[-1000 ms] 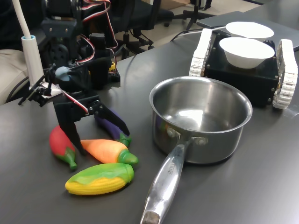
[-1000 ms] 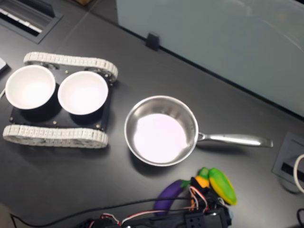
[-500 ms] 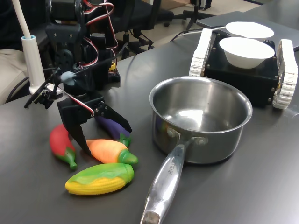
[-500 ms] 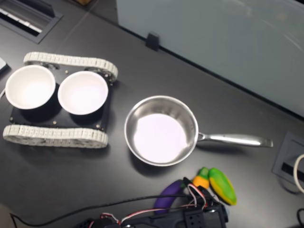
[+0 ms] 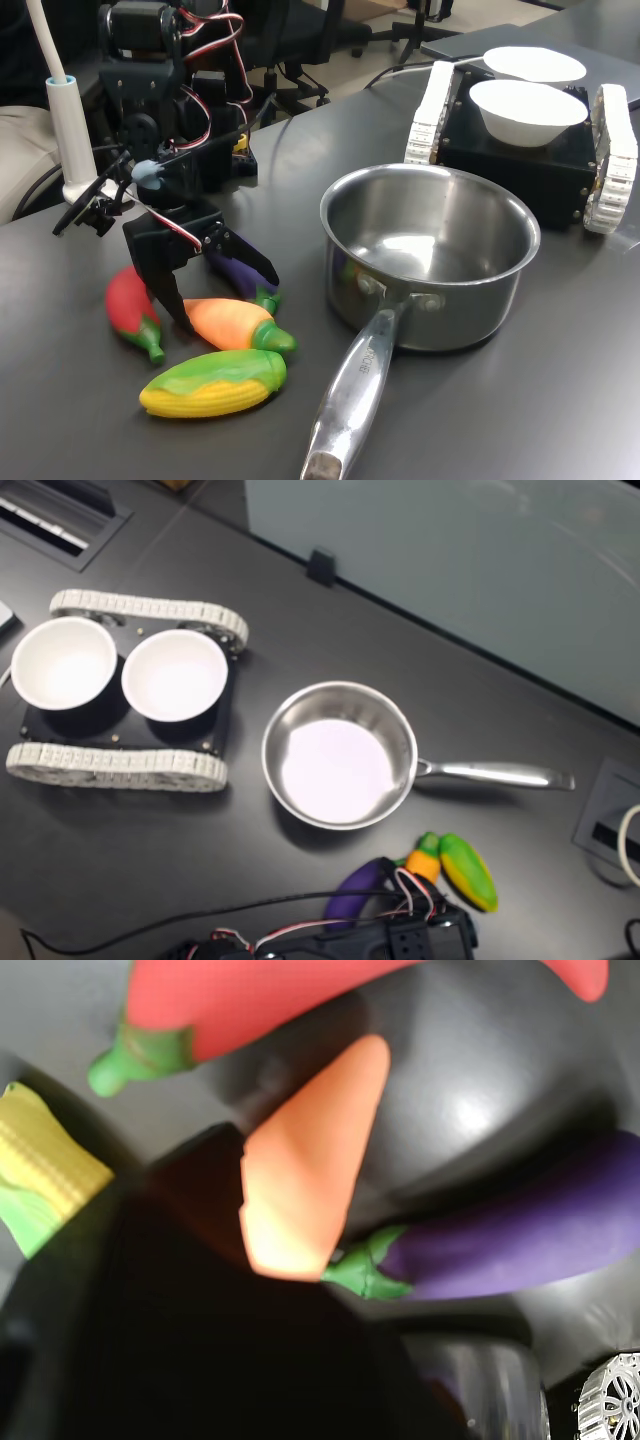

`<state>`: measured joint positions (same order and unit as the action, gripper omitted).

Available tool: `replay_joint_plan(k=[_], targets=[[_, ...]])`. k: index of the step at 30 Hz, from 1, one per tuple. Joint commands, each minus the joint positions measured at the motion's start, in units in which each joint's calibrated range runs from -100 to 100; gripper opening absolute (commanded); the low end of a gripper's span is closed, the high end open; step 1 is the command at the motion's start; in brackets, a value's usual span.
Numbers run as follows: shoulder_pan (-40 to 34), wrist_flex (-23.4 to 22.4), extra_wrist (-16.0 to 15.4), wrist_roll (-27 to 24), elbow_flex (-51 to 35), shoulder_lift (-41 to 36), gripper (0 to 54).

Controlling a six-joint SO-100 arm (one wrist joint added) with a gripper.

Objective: Pick up the carrot and place them in the pan

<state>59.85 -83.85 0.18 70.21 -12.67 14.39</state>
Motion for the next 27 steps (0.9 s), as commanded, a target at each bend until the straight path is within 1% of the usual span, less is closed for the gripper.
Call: replay_joint_plan(k=[1,11,15,21,24,27], targets=[[1.85,2.61,0.74,0.44,-2.55,0.41,40.8],[2.08,3.81,0.99,-0.29,-3.82,3.78,39.6],[1.97,4.75,0.99,-0.73,-4.0,4.88,37.9],[1.97,5.51,0.99,-1.27,-2.73,4.88,33.6],[2.2,5.68,0.99,-1.47,-1.73,4.37,29.0],[2.54,5.77,0.99,-1.37,-1.1,4.29,26.9]])
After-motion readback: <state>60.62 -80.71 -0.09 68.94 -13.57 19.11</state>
